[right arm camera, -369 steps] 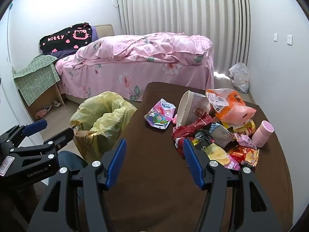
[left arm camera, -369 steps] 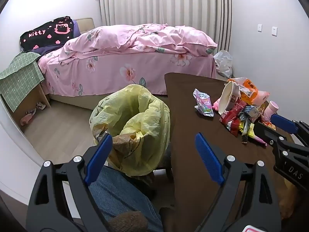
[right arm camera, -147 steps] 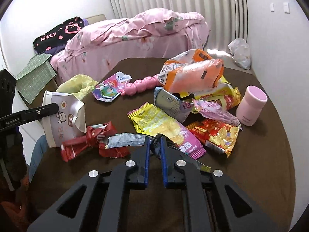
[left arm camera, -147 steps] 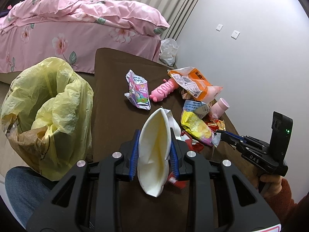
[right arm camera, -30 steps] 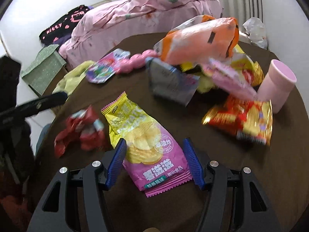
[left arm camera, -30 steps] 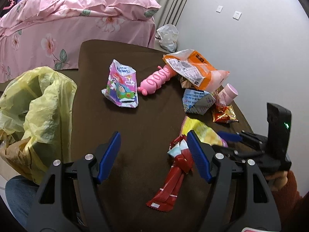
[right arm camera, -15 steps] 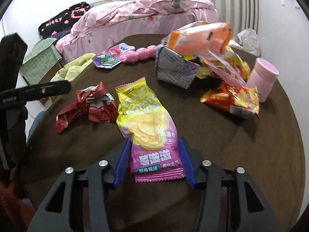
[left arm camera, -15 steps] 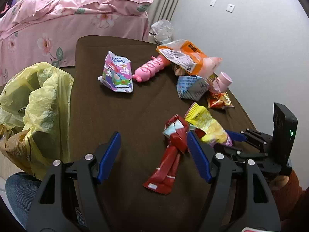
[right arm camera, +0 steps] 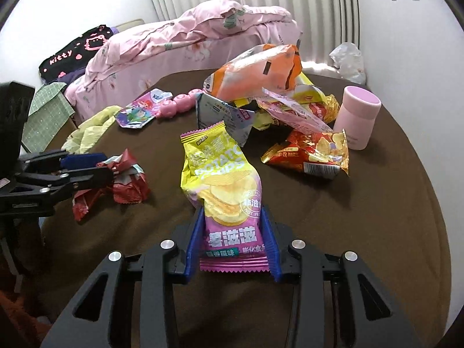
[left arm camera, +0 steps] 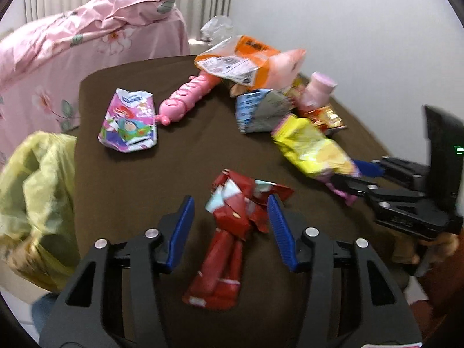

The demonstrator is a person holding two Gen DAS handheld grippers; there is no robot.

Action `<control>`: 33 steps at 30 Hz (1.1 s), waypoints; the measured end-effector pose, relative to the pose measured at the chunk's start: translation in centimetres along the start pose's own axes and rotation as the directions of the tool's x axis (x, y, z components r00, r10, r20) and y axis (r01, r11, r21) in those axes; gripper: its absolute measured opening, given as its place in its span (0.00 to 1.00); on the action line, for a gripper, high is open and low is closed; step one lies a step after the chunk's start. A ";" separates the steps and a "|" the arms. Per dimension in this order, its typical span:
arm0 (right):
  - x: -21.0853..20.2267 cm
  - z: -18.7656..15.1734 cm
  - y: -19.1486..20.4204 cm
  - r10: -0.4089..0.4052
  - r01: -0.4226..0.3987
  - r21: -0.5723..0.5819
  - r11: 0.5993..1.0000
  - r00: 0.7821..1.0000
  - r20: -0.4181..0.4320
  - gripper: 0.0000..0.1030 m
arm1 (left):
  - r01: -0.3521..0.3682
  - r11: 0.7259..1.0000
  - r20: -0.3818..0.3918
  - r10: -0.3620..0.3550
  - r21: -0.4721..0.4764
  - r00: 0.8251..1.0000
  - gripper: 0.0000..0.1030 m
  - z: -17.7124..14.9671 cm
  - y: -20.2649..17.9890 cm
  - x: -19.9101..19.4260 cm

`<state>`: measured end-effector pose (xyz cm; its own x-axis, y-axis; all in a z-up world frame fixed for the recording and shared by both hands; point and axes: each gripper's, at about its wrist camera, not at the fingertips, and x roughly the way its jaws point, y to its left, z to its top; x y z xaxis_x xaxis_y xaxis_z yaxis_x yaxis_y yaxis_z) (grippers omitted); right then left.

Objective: Collect trash
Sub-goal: 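Grasp the red wrapper with the left tool while the right tool grasps the yellow chip bag, then carry both wrappers over the yellow bag and open both tools to drop them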

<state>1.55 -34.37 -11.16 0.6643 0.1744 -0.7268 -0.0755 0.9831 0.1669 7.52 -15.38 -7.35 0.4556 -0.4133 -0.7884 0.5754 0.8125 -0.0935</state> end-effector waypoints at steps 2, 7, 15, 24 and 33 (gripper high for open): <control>-0.1 -0.1 0.0 -0.008 0.008 -0.005 1.000 1.000 0.003 0.35 | 0.011 1.000 -0.006 -0.011 -0.019 1.000 0.30 0.1 0.3 0.3; -0.4 0.0 0.3 -0.025 0.025 -0.030 0.999 1.000 0.016 0.35 | 0.036 0.997 0.025 -0.034 -0.071 0.999 0.29 -0.2 1.0 -0.3; -1.2 0.9 1.4 -0.023 0.025 -0.048 0.999 0.999 0.033 0.35 | 0.028 0.989 0.137 -0.008 -0.146 0.991 0.29 -0.1 2.9 -3.5; -5.0 6.0 6.9 -0.006 0.034 -0.162 0.986 0.985 0.171 0.35 | -0.038 0.963 0.308 0.122 -0.265 0.943 0.29 0.4 8.2 -10.4; -5.3 11.4 15.0 0.123 -0.067 -0.250 0.966 0.968 0.217 0.35 | -0.163 0.863 0.400 0.379 -0.478 0.834 0.30 -1.3 15.7 -17.3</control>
<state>5.32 -21.21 2.80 0.7953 0.2781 -0.5386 -0.3032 0.9519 0.0438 7.80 5.11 4.01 0.8700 -0.2018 -0.4498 0.0983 0.9651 -0.2428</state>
